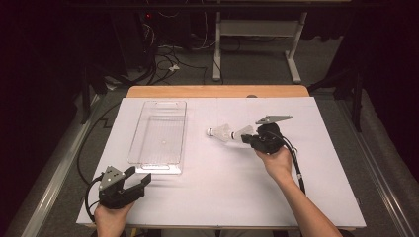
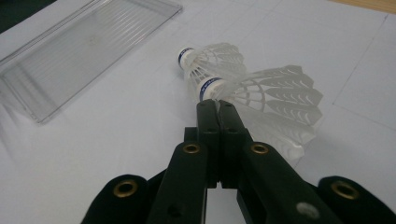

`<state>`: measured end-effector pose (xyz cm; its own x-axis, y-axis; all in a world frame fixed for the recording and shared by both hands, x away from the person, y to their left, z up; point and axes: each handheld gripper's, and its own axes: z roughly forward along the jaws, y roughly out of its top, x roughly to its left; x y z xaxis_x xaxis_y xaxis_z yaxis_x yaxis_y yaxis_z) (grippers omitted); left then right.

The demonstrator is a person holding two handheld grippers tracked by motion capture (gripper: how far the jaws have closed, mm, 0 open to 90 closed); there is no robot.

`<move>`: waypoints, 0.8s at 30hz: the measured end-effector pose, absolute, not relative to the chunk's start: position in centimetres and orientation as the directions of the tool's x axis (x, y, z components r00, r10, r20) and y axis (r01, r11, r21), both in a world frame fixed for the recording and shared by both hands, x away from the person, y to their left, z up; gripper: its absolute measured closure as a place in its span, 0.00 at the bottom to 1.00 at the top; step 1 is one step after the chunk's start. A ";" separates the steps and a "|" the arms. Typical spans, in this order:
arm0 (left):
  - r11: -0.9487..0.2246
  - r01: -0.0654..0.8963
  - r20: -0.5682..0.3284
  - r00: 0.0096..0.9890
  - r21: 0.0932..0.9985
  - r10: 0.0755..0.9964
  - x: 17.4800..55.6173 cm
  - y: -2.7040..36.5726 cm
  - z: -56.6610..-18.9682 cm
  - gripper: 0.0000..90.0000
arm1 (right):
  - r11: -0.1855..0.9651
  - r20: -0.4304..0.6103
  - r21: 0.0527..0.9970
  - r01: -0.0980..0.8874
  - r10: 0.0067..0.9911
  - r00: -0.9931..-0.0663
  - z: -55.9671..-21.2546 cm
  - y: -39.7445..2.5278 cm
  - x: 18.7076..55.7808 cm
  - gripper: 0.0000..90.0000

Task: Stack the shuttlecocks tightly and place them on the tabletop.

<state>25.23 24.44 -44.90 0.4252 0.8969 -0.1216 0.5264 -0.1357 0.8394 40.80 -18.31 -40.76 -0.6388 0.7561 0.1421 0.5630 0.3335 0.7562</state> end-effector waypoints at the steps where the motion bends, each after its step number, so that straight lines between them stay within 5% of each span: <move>1: -0.135 0.526 -0.122 0.425 0.840 0.897 25.2 24.4 -44.9 0.40 | 0.336 0.141 0.754 0.565 0.757 -0.638 -40.8 -18.1 41.0 1.00; 24: -0.138 0.528 -0.124 0.431 0.838 0.894 25.3 24.4 -44.9 0.40 | 0.343 0.159 0.735 0.584 0.751 -0.641 -42.4 -15.0 44.0 1.00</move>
<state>25.27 24.41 -44.94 0.4309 0.8939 -0.1238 0.5281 -0.1385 0.8378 43.97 -15.00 -42.35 -0.6414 0.7506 0.1591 0.5842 0.3433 0.7354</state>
